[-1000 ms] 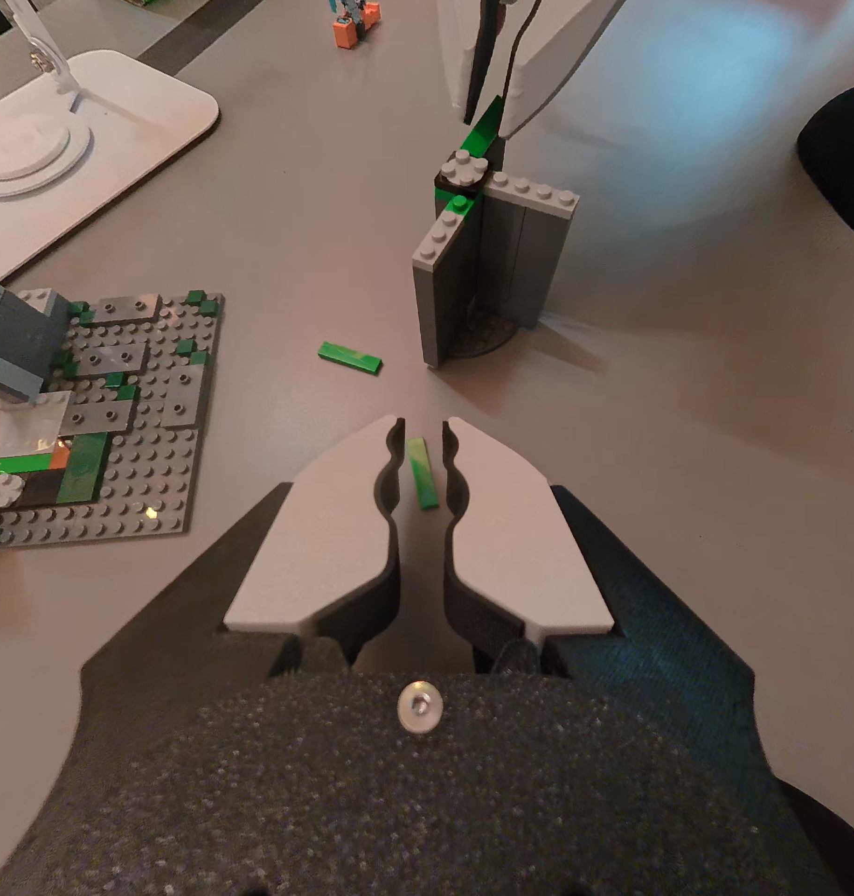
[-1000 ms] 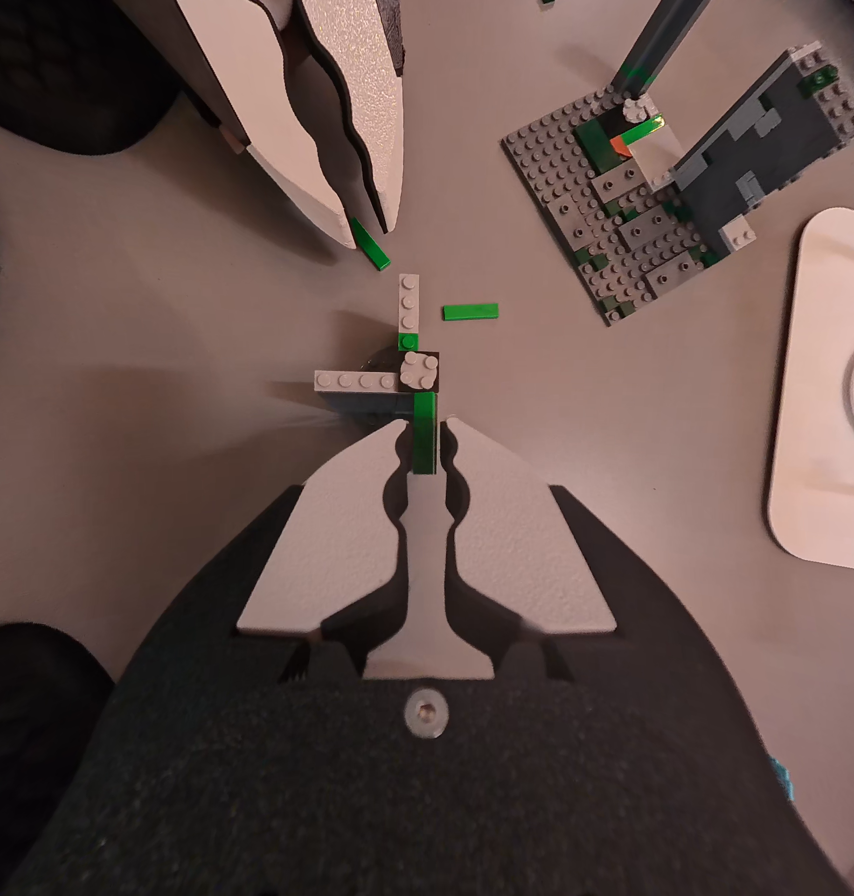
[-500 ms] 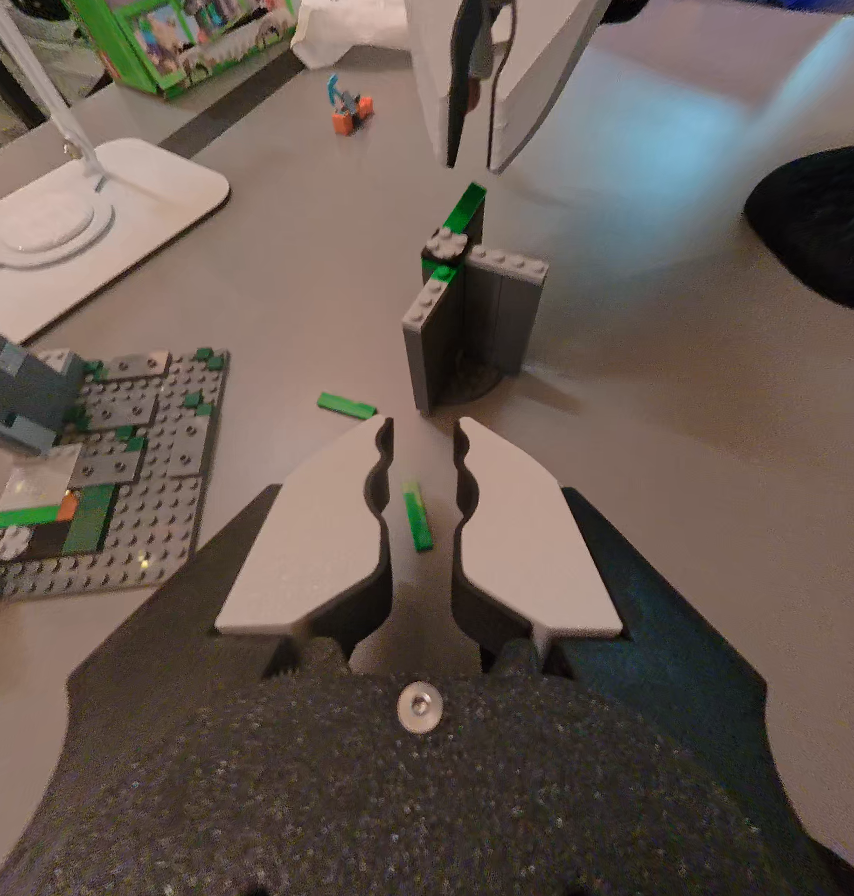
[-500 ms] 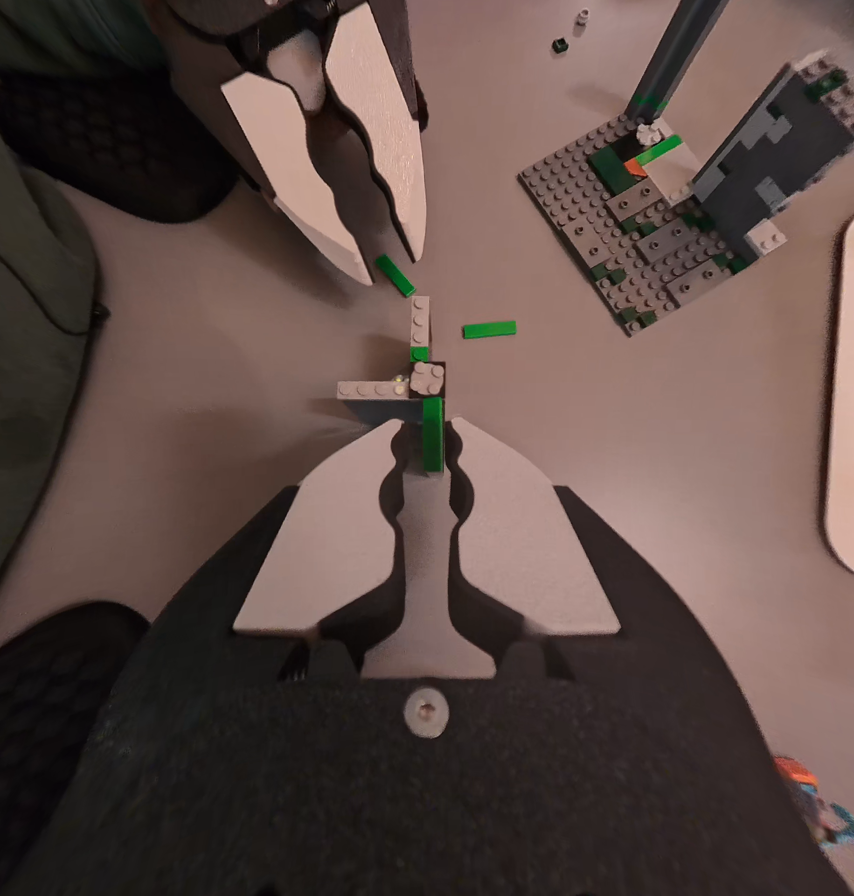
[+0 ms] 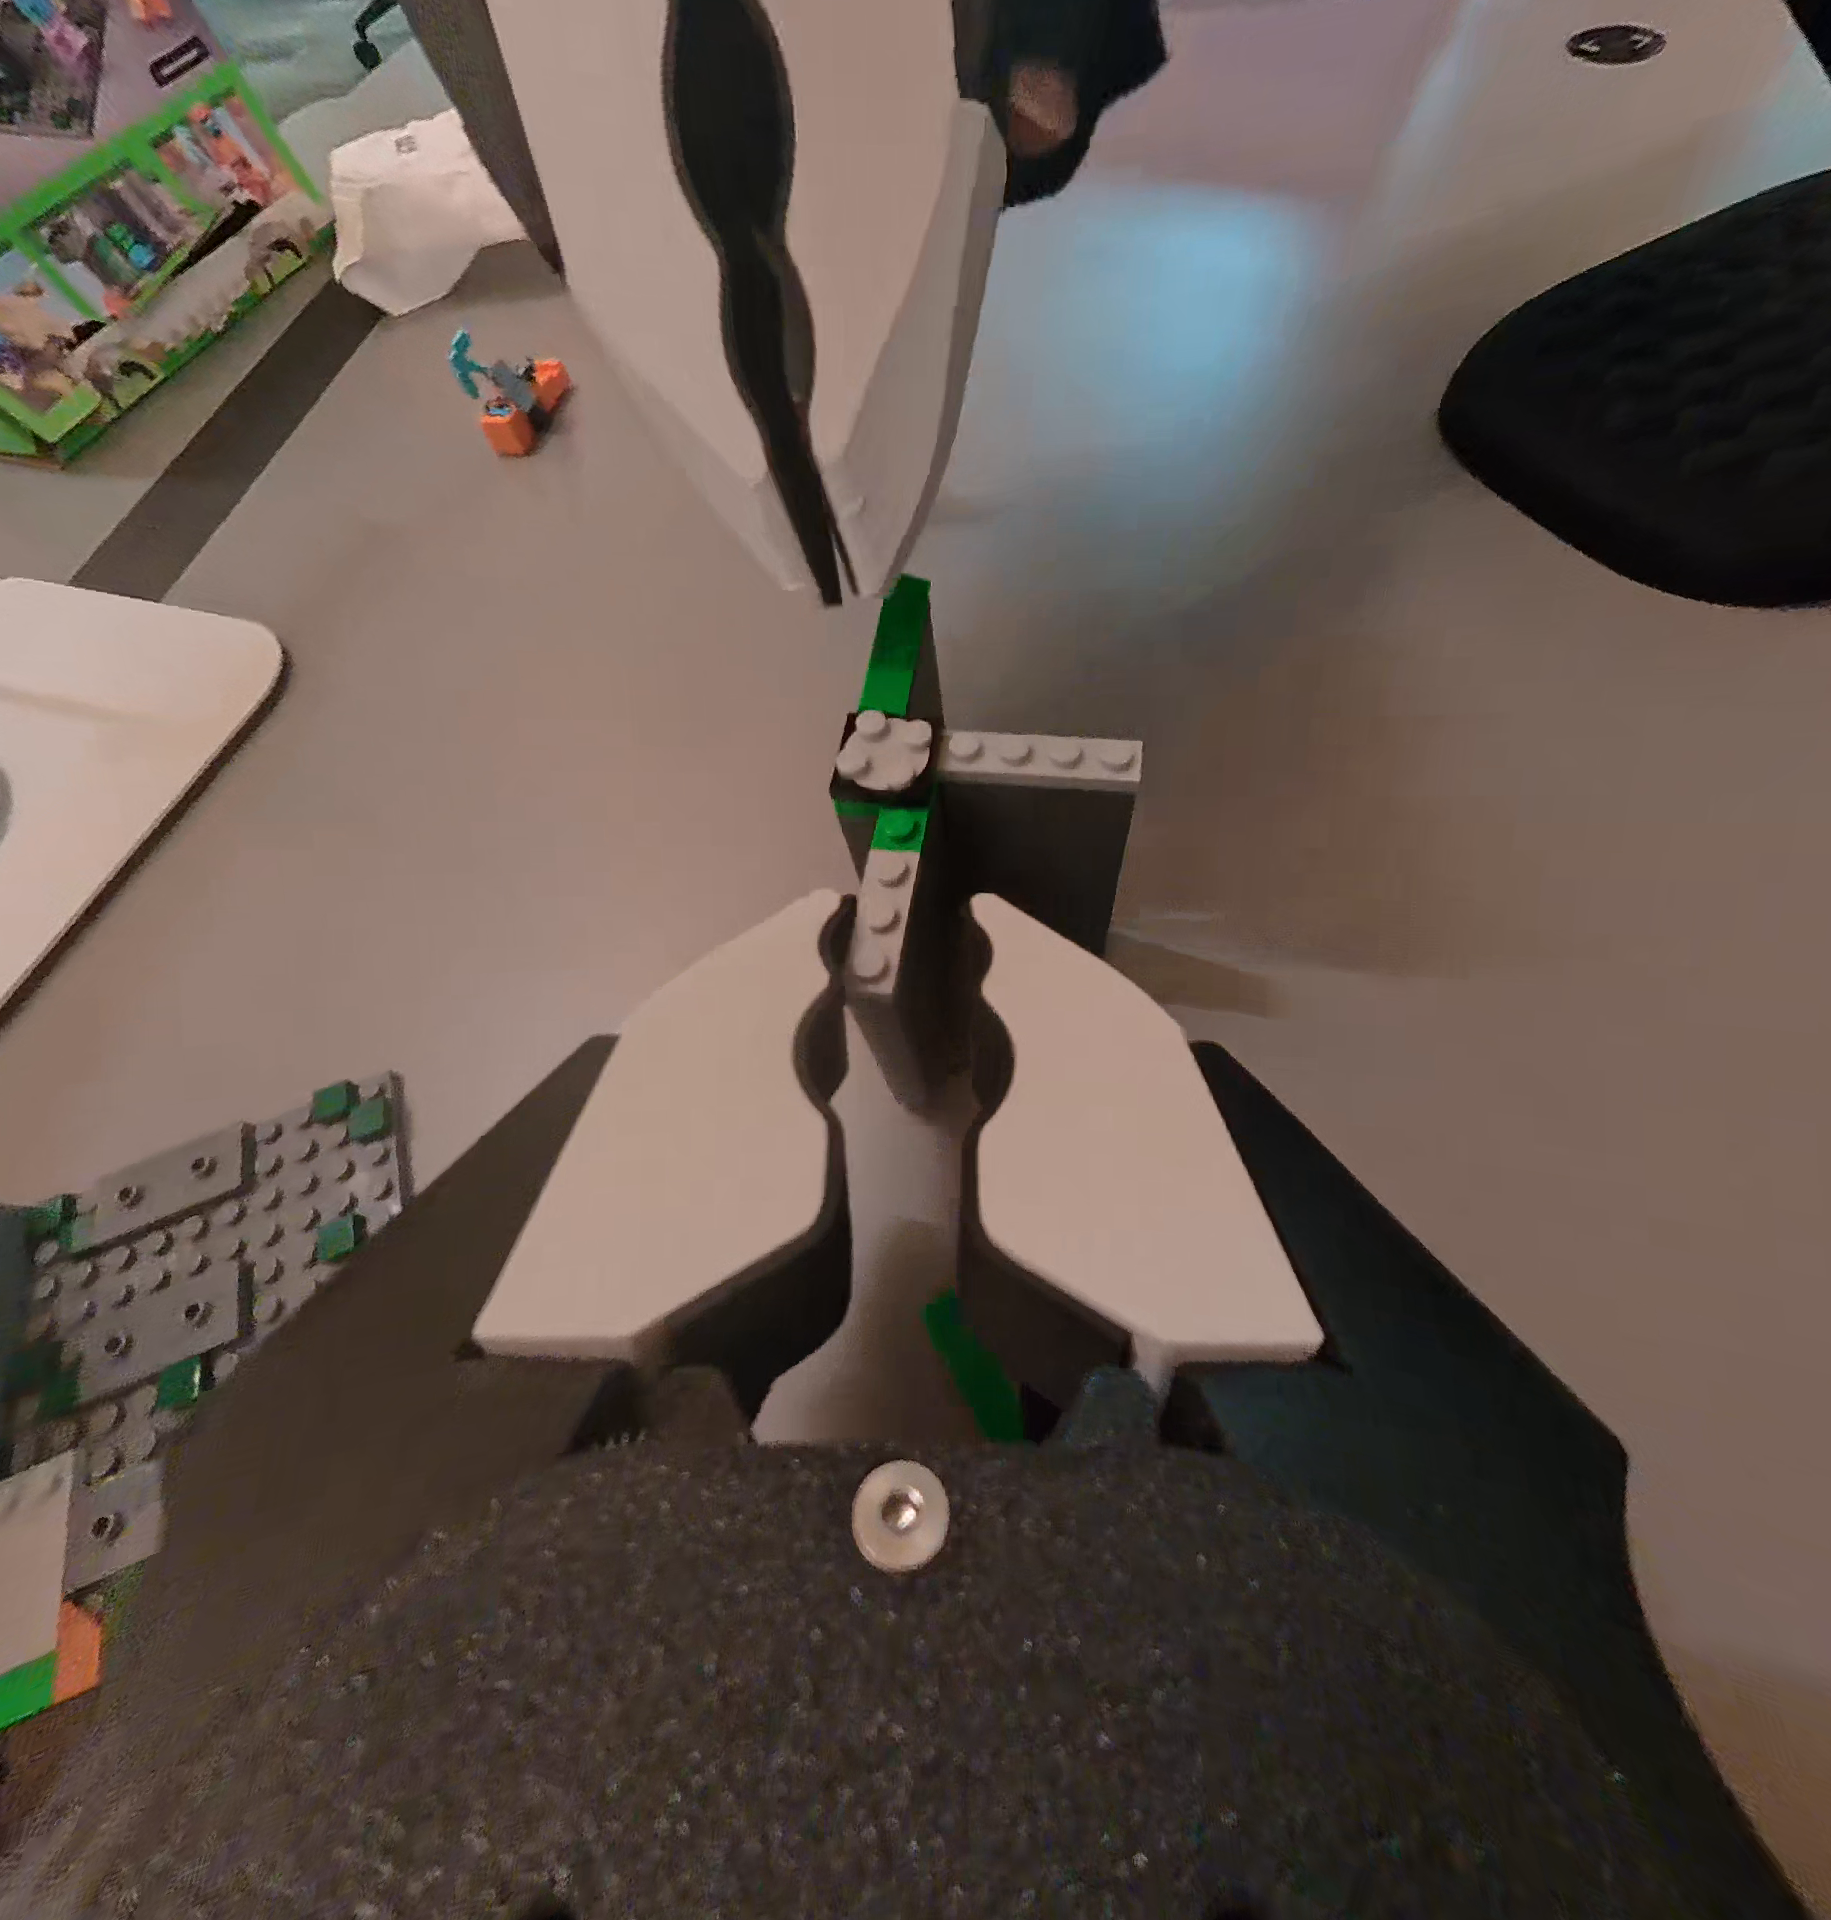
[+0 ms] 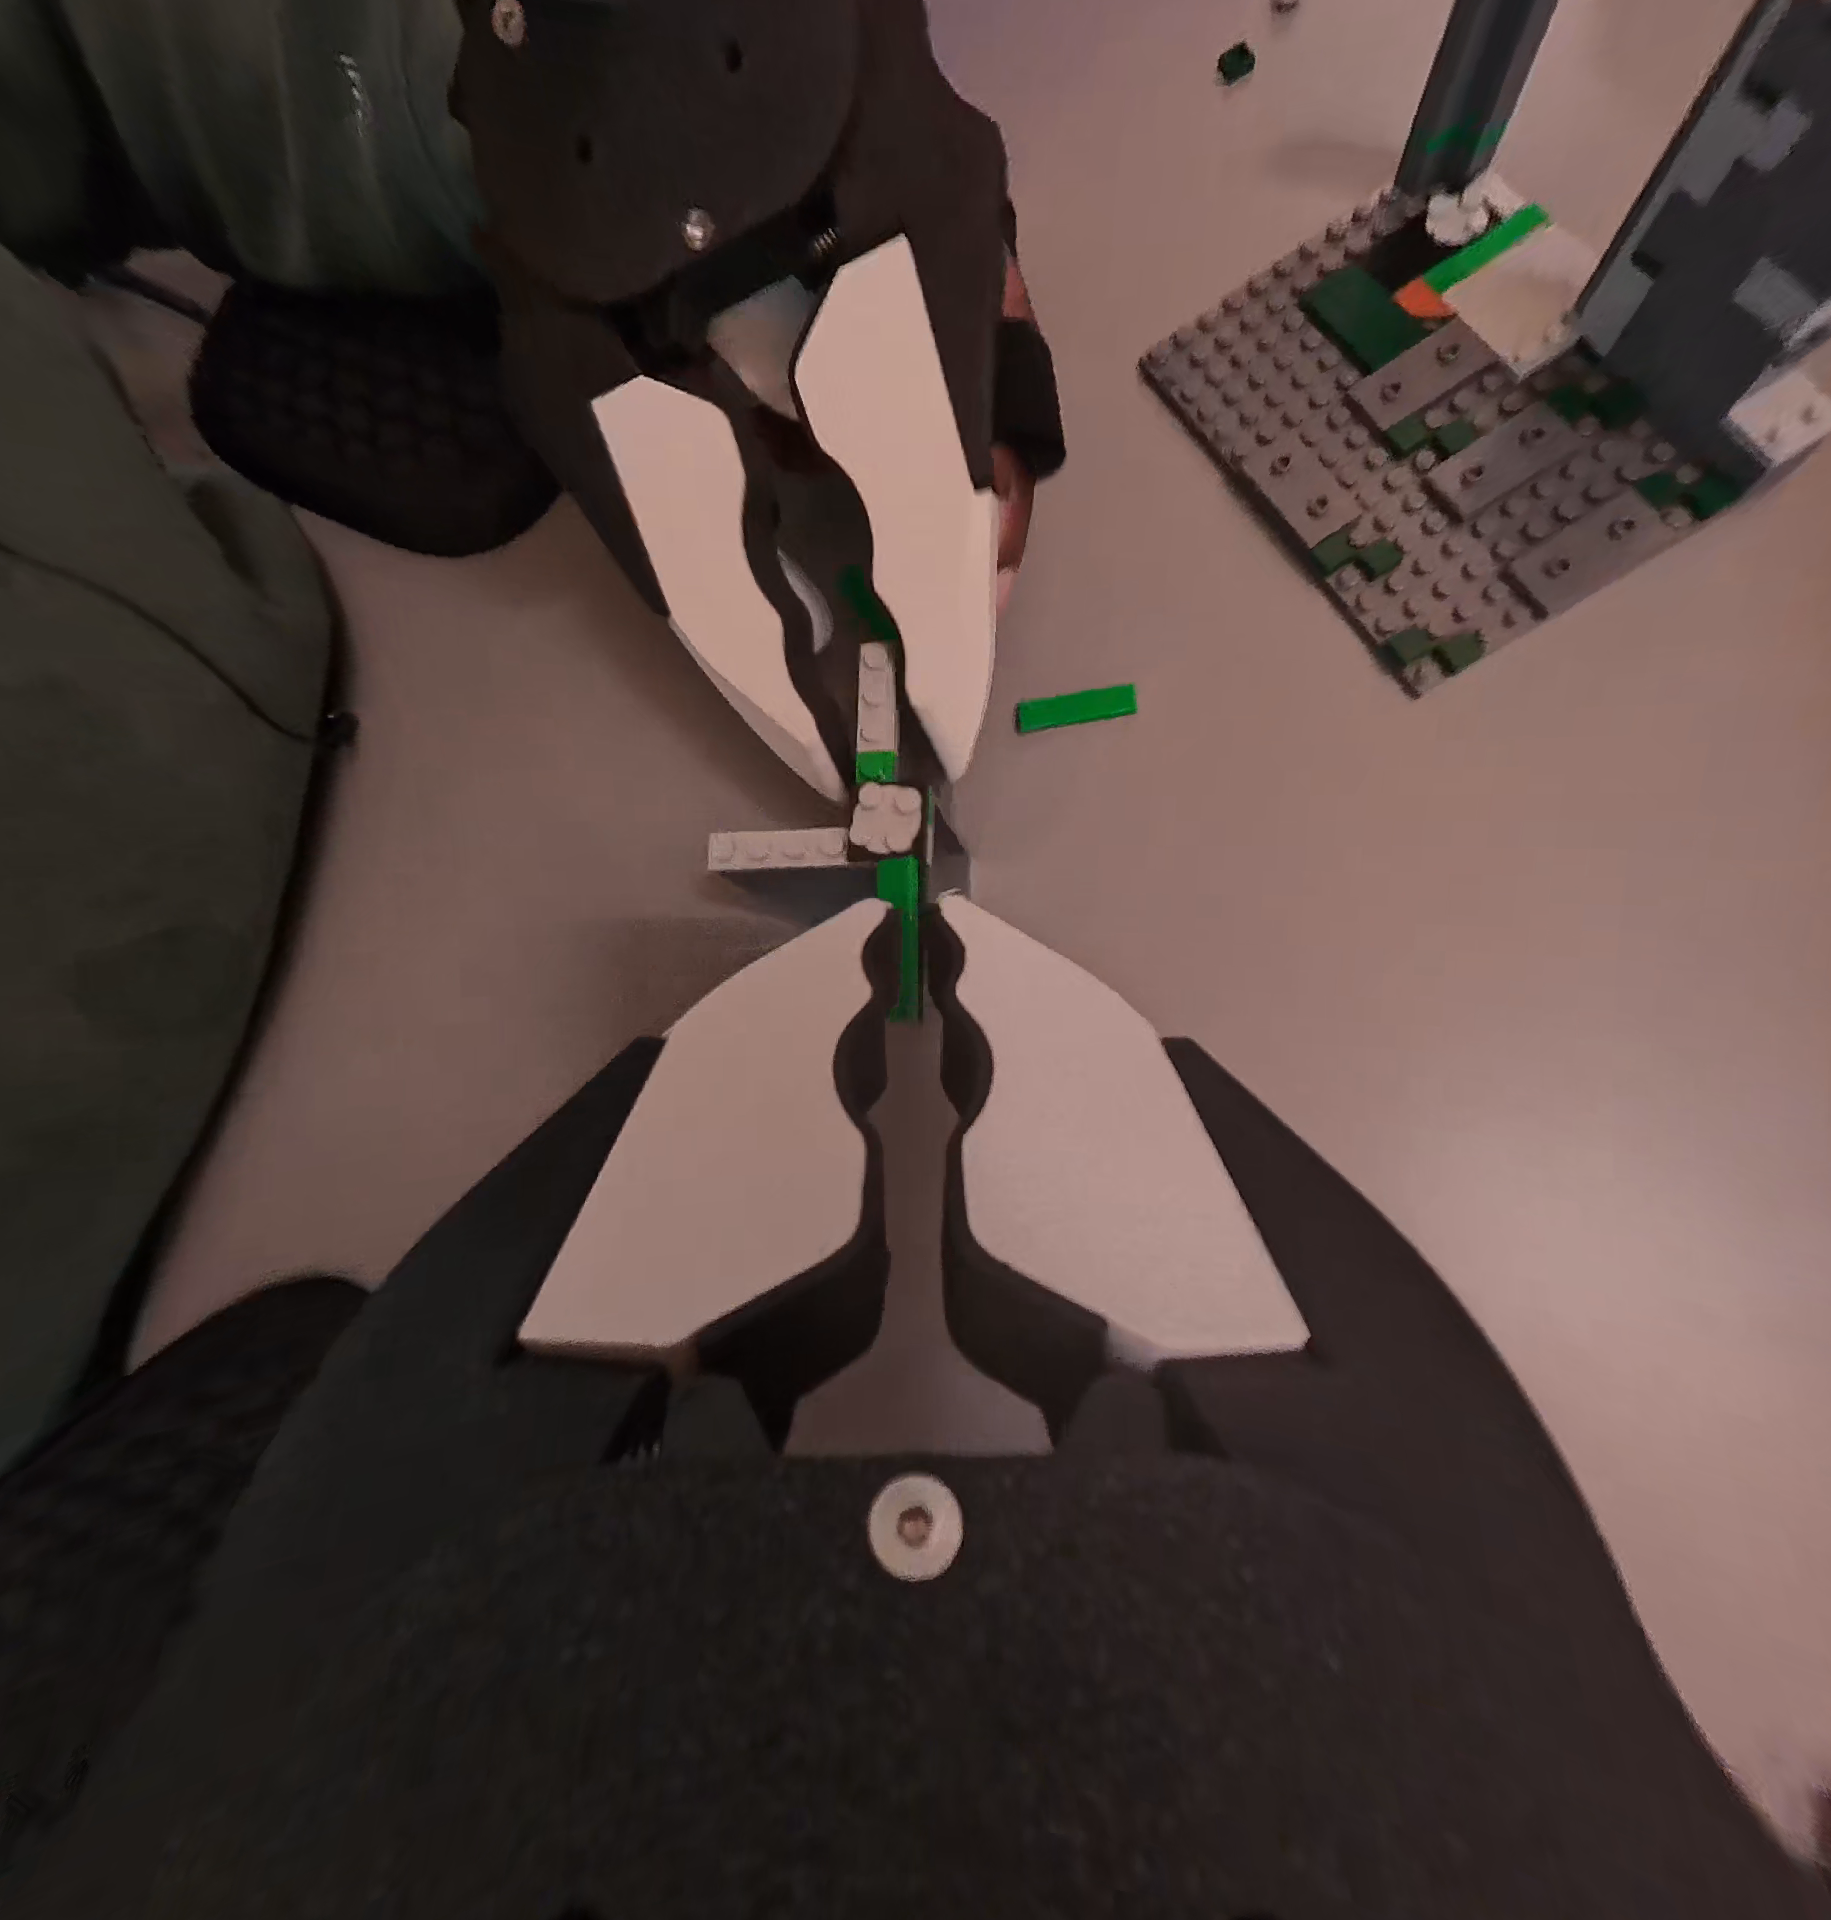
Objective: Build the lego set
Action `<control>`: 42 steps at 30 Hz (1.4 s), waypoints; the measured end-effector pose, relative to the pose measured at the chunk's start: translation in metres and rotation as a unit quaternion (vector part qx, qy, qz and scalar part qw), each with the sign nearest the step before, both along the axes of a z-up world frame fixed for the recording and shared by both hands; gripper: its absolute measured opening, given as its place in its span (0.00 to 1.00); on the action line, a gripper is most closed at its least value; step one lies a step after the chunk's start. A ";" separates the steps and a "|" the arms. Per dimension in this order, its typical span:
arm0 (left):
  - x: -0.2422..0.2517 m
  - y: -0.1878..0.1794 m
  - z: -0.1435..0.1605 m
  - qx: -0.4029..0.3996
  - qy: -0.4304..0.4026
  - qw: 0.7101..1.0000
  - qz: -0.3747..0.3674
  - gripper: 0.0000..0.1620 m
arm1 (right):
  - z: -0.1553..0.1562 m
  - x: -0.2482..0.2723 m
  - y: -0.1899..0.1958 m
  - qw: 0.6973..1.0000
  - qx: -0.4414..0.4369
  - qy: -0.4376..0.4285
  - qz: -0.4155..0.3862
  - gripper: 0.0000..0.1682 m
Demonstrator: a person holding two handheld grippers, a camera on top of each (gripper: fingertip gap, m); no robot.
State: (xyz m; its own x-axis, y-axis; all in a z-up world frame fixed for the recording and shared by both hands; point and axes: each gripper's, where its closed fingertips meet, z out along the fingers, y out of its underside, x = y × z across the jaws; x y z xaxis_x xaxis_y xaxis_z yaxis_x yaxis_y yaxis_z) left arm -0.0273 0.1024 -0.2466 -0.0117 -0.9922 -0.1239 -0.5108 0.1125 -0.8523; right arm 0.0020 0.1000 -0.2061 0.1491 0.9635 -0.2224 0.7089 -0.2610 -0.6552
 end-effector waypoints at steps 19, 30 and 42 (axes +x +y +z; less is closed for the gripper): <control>0.003 -0.010 -0.001 -0.041 -0.009 0.999 -0.011 0.05 | -0.010 -0.001 -0.005 0.989 0.124 -0.069 0.032 0.00; 0.004 -0.011 -0.002 -0.054 -0.015 0.998 -0.013 0.05 | -0.010 -0.003 -0.005 0.993 0.098 -0.065 0.028 0.00; 0.003 -0.012 -0.001 -0.065 -0.020 0.998 -0.016 0.05 | -0.011 -0.004 -0.006 0.994 0.063 -0.081 0.047 0.00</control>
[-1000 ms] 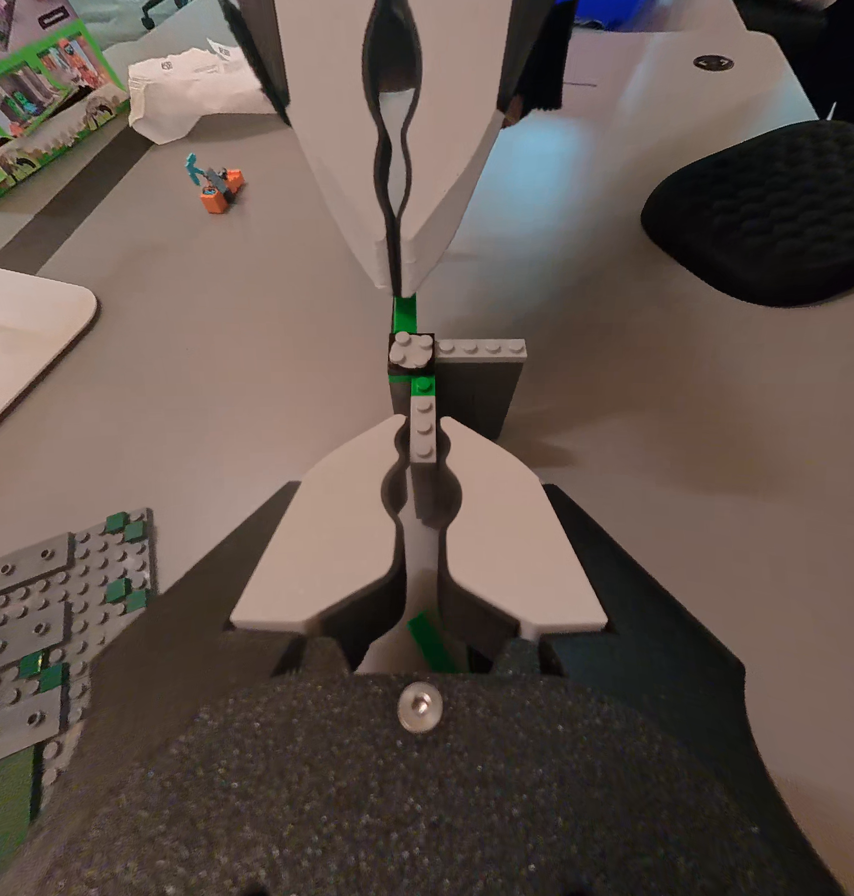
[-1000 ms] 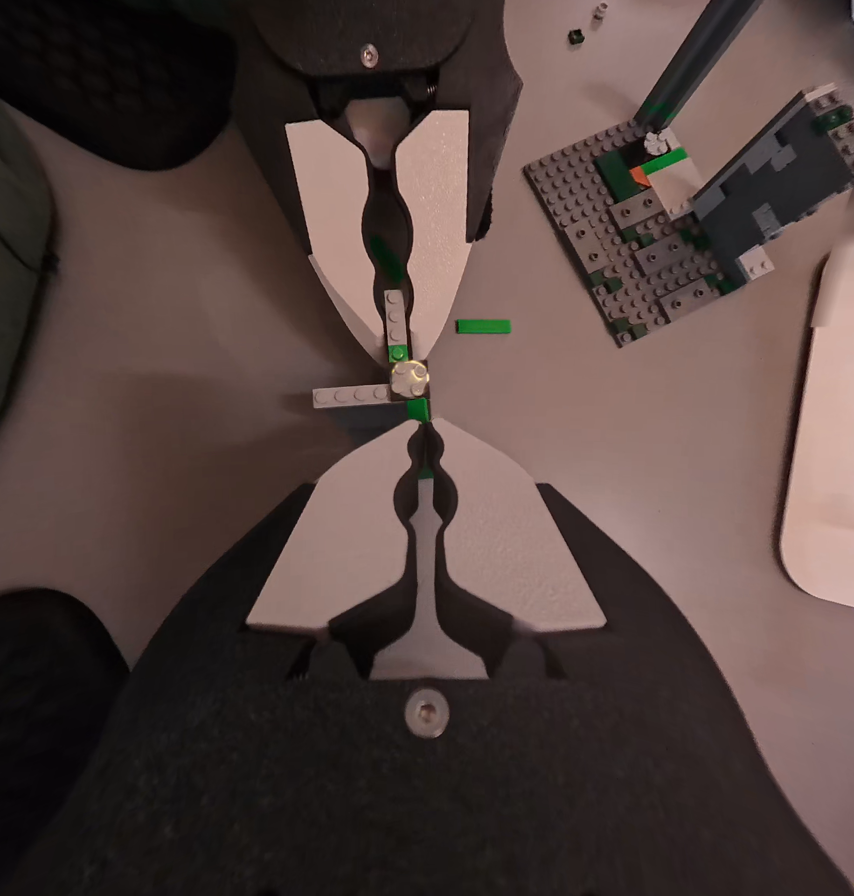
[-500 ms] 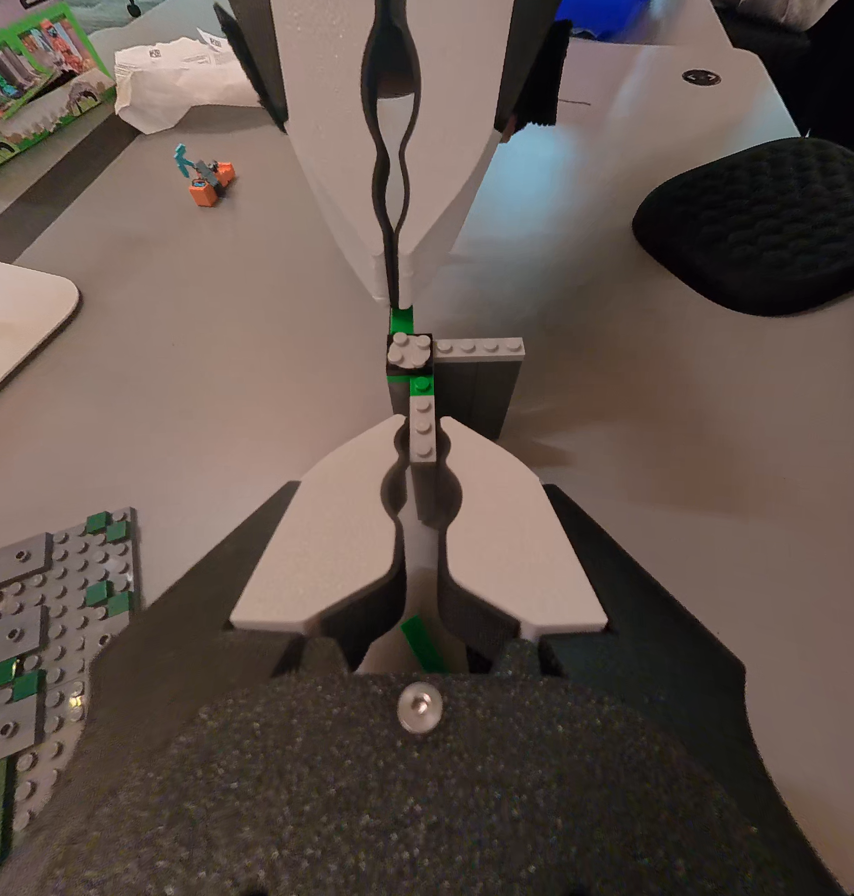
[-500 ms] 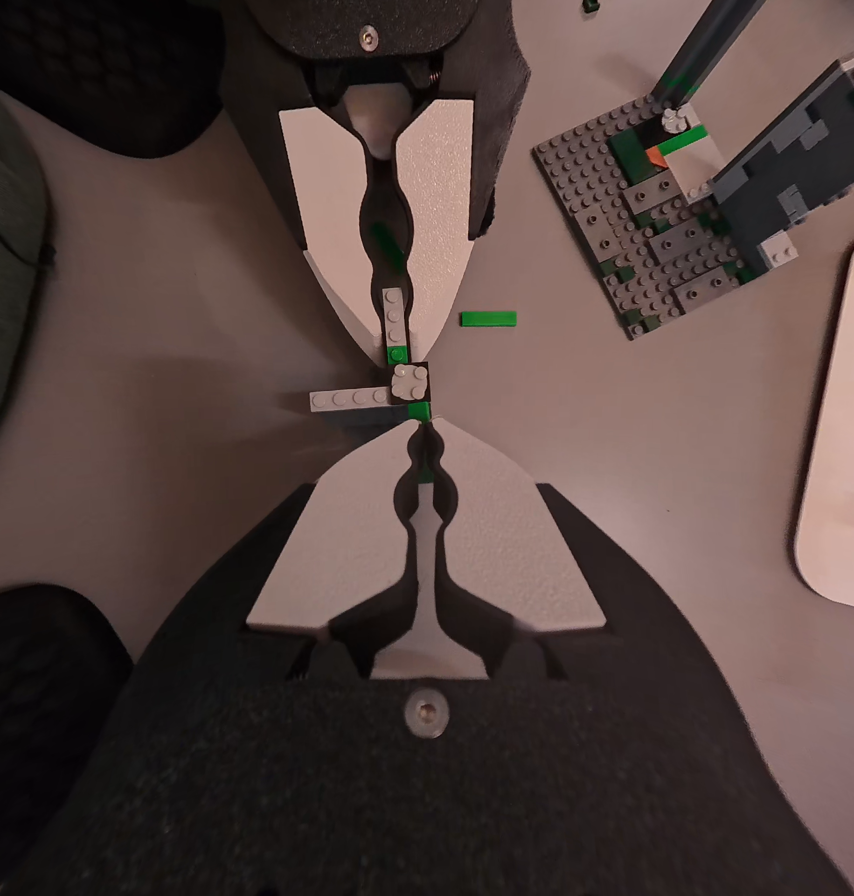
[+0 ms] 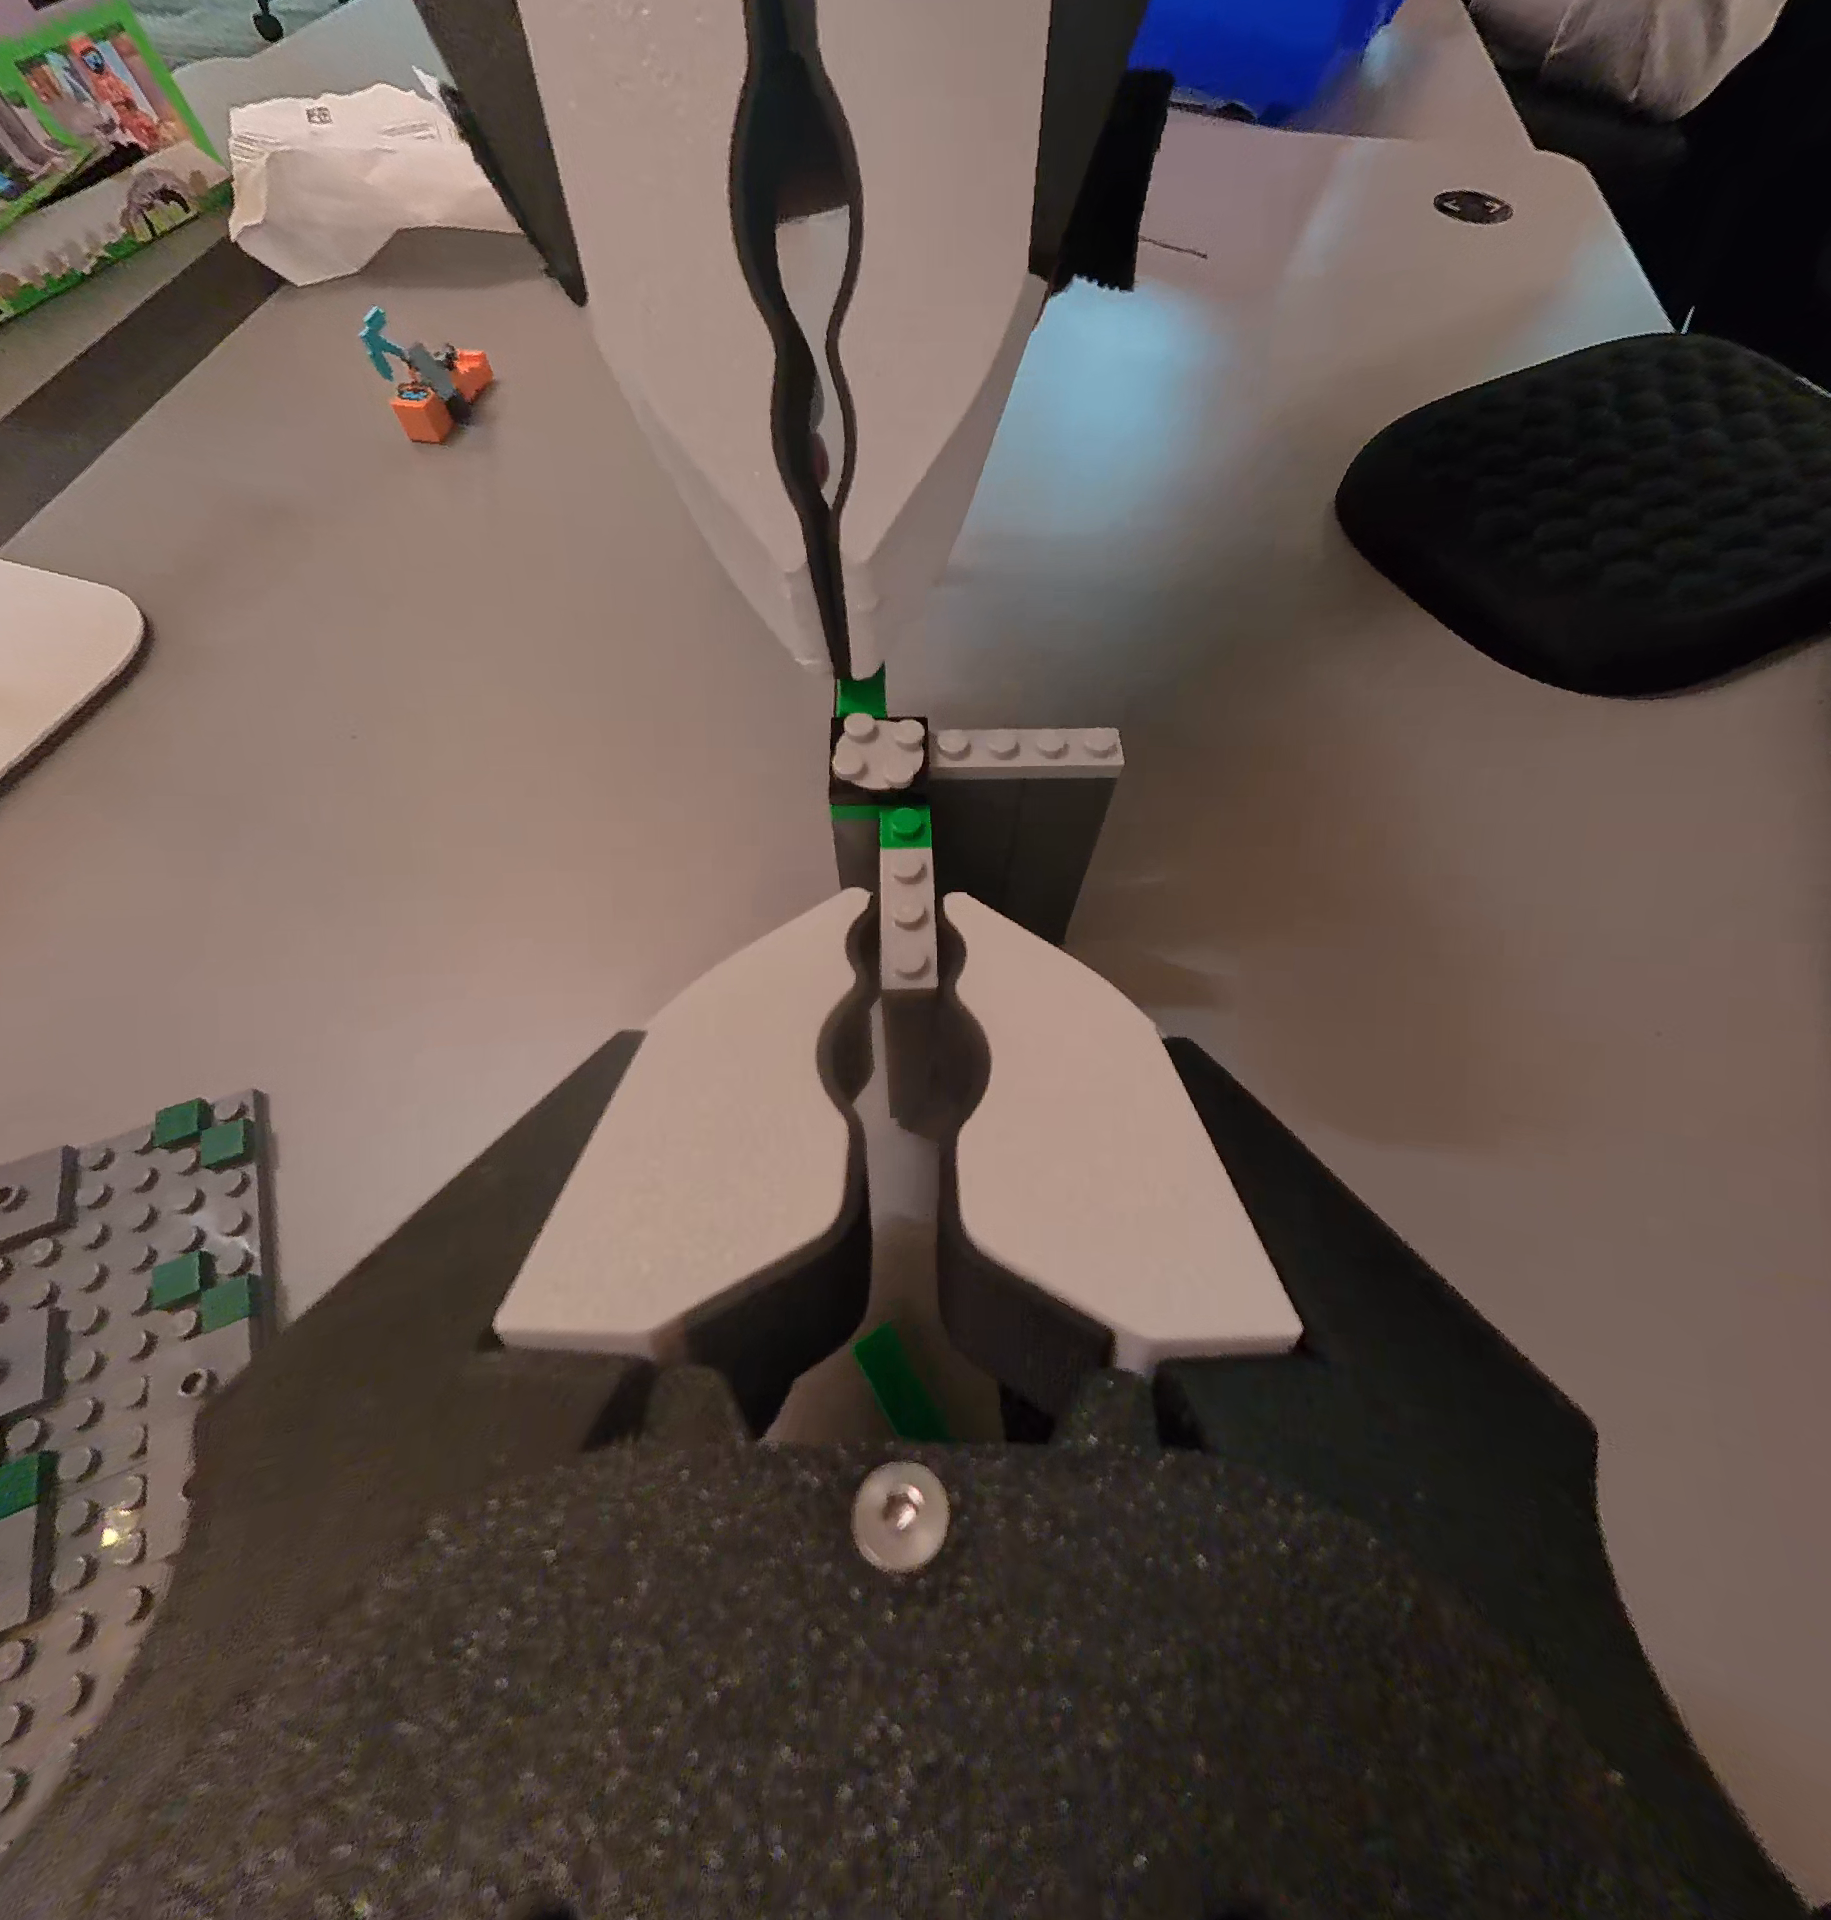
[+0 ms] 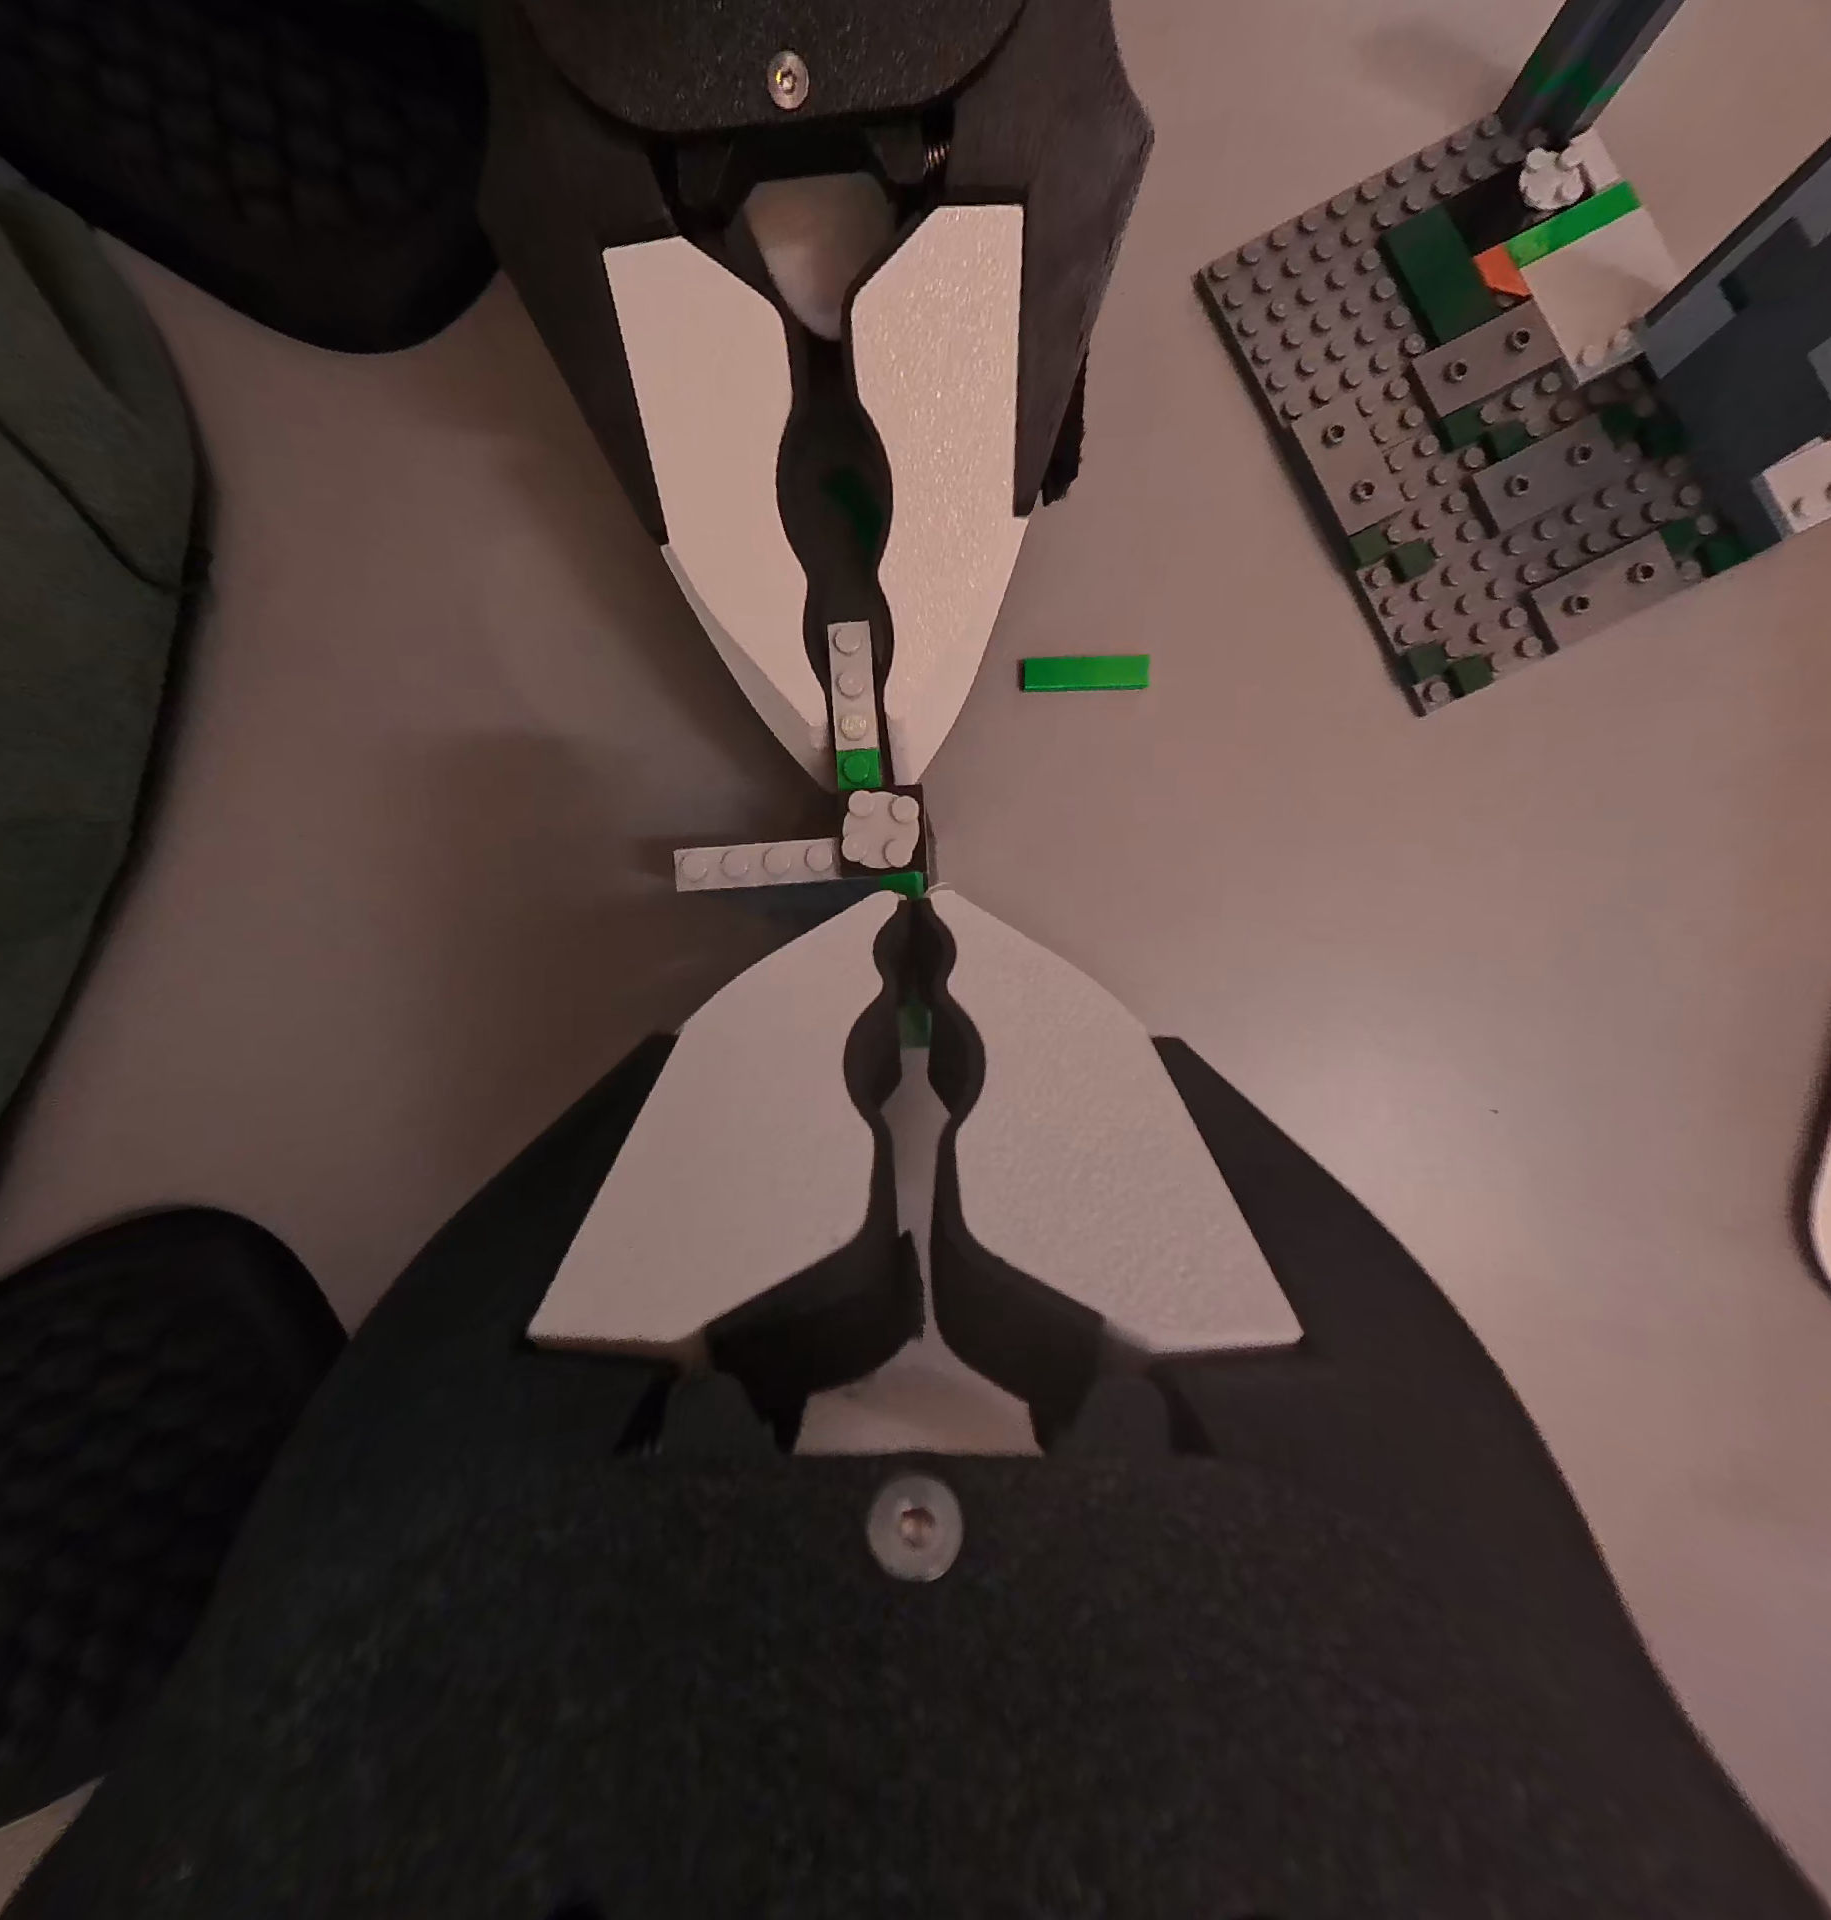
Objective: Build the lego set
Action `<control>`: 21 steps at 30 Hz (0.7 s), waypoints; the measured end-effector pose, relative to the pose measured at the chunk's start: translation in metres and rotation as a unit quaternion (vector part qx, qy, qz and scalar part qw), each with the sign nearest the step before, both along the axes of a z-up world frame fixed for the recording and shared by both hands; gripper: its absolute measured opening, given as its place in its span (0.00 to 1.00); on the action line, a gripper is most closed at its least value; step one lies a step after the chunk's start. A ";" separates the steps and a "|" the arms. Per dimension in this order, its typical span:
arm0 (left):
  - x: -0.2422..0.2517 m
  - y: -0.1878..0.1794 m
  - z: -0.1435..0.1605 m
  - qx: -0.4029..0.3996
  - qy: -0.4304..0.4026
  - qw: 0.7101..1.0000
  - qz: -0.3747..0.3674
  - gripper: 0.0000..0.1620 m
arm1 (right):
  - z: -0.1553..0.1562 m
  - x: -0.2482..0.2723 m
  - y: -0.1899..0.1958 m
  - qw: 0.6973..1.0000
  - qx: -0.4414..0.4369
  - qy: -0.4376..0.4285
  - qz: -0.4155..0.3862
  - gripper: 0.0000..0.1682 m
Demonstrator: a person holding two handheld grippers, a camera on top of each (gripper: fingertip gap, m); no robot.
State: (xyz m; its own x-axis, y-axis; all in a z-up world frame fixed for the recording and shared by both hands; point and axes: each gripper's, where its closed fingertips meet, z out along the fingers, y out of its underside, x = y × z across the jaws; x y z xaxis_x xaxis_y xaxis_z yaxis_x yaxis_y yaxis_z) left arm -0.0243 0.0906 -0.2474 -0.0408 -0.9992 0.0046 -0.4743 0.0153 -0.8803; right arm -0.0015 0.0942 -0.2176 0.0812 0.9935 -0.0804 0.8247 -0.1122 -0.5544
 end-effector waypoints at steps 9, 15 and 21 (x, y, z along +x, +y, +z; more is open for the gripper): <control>0.000 0.000 0.000 -0.004 -0.002 1.000 -0.001 0.05 | 0.000 0.000 -0.001 1.000 -0.020 0.000 0.006 0.00; 0.000 0.000 0.000 -0.006 -0.002 1.000 -0.002 0.05 | 0.000 0.000 -0.001 0.999 -0.041 0.016 0.000 0.00; 0.000 -0.001 0.000 -0.006 -0.002 1.000 -0.004 0.05 | 0.000 0.000 -0.001 0.998 -0.053 0.026 -0.002 0.00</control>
